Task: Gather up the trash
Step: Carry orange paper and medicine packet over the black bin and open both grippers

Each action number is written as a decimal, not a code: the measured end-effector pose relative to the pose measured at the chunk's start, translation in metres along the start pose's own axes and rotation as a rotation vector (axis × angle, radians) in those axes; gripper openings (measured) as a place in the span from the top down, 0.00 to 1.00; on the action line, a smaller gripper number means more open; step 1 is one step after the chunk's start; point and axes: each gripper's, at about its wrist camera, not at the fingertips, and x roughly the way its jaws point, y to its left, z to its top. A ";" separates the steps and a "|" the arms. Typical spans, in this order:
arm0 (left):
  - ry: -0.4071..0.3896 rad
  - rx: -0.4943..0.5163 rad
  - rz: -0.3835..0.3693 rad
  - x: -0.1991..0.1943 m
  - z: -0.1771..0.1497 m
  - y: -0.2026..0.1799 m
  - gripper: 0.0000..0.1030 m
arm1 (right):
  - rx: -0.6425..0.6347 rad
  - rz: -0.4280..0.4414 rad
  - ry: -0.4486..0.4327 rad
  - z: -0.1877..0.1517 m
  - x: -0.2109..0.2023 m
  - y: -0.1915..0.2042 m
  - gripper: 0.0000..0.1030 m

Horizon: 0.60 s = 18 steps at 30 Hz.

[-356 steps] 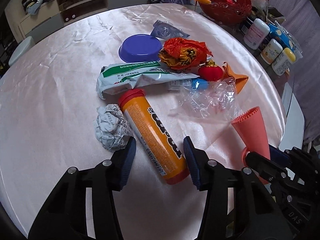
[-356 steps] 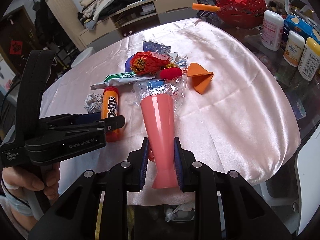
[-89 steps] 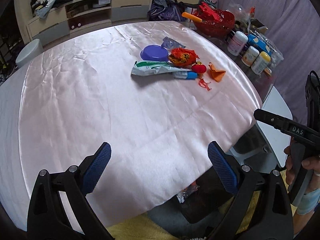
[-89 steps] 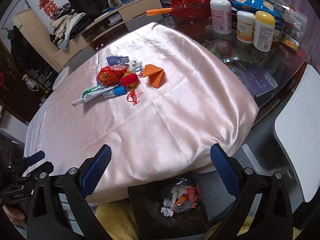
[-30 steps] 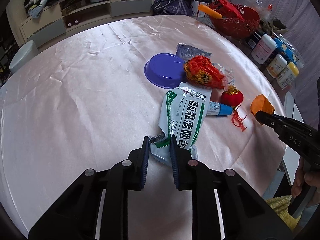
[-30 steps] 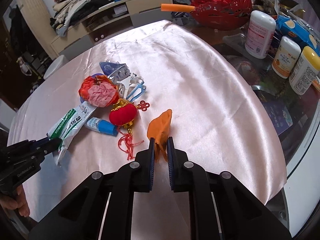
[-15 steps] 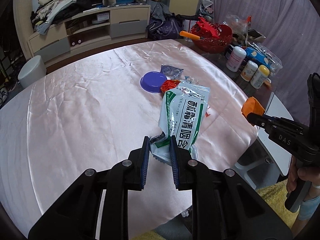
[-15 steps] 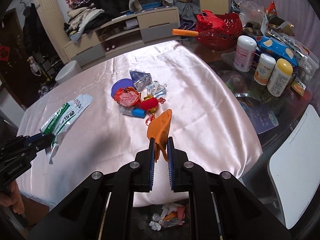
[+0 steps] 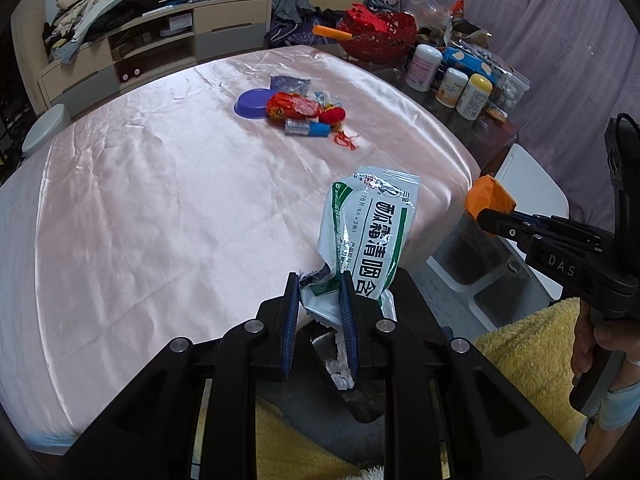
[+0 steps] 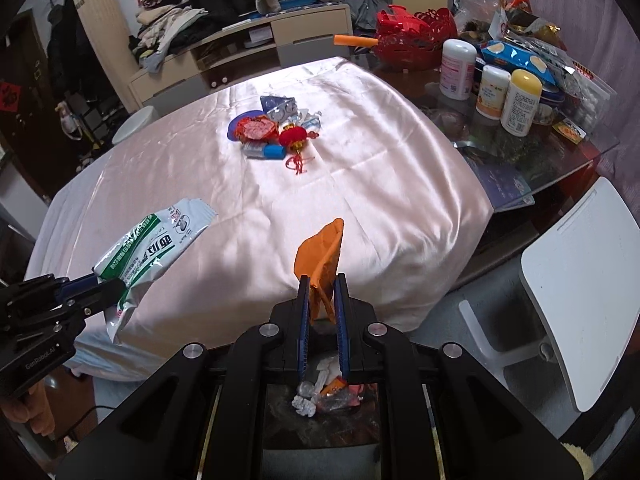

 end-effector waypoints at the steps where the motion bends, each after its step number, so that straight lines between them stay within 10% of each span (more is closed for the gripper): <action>1: 0.012 0.004 -0.004 0.003 -0.005 -0.003 0.82 | 0.003 -0.002 0.008 -0.006 0.000 -0.002 0.87; 18: 0.241 0.044 -0.047 0.086 -0.080 -0.040 0.82 | 0.074 0.004 0.176 -0.092 0.036 -0.029 0.87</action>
